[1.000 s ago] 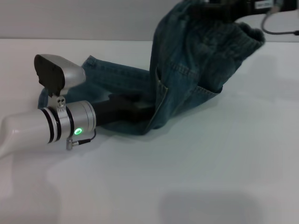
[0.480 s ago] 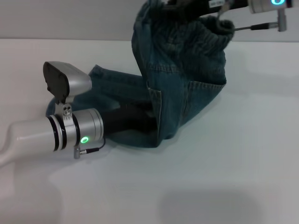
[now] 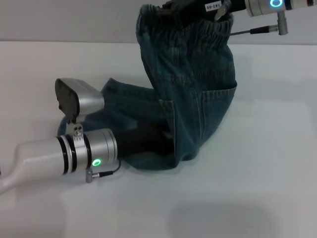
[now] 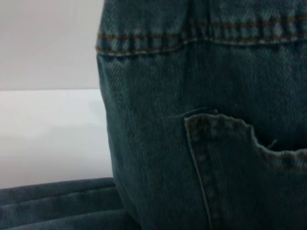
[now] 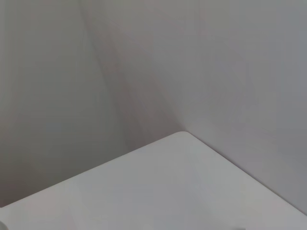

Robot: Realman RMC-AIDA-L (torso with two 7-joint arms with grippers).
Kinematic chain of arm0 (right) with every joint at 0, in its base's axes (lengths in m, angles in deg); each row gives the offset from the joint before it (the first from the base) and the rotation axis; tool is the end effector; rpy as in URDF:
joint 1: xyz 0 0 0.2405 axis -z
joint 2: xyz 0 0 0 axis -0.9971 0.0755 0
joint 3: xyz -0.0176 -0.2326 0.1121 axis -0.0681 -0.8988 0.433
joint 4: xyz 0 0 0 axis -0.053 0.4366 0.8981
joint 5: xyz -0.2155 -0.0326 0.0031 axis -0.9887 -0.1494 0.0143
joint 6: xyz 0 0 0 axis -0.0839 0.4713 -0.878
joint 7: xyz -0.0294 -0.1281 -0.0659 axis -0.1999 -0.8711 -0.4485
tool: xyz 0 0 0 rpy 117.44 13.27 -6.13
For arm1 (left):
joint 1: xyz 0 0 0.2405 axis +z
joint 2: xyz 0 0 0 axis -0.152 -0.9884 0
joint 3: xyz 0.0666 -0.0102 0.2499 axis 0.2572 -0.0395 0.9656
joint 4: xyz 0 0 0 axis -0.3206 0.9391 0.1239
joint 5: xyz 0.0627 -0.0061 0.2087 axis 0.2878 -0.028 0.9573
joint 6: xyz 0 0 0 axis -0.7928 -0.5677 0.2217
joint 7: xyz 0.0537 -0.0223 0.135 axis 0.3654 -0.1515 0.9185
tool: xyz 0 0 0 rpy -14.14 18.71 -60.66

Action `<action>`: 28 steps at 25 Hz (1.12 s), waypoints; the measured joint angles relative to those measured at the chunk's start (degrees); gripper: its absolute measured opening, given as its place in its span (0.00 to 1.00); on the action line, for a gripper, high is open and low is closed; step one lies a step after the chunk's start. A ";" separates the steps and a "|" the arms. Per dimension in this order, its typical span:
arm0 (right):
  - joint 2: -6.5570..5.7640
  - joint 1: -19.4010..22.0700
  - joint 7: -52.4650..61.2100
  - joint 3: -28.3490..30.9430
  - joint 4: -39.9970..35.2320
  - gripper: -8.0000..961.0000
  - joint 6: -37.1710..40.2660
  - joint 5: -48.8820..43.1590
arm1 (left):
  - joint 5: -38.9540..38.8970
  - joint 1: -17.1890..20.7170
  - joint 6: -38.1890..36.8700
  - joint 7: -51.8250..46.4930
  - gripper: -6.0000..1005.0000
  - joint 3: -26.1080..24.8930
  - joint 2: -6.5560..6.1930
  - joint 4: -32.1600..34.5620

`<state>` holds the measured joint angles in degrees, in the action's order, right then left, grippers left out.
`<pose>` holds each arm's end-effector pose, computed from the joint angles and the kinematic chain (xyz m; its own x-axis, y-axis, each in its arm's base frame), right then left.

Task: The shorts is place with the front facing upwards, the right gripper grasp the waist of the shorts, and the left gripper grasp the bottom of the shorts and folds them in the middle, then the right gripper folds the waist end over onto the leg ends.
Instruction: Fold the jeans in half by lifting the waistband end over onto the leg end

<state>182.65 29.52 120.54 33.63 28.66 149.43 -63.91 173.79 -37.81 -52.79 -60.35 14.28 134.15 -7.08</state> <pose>0.0708 0.4482 0.0080 0.8441 -0.3544 -0.4023 -0.4373 -0.8893 -0.1342 -0.2410 0.3471 -0.1282 0.6832 0.5157 0.5170 0.6466 -0.7562 -0.1001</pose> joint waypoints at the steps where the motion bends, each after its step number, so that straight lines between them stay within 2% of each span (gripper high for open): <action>1: 0.00 -0.04 -0.01 0.00 0.09 0.05 0.00 0.02 | 0.12 -0.03 -0.18 0.44 0.80 -0.46 0.02 -0.61; 8: 0.08 -0.22 -0.79 -0.08 1.16 0.05 -0.03 0.11 | 0.61 -0.51 -1.31 2.60 0.80 -3.65 0.09 -3.97; 15: 0.07 0.27 -1.72 -0.05 1.68 0.05 0.42 0.16 | 0.67 0.30 -1.83 2.00 0.80 -5.66 -0.29 -3.48; 28: 0.20 1.47 -4.08 -0.28 3.41 0.05 1.36 1.30 | 0.67 7.12 1.07 -3.99 0.80 -5.29 -0.88 11.65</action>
<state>182.84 30.99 116.46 33.35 32.07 150.79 -62.61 174.47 -30.69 -51.72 -64.34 8.99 133.27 4.56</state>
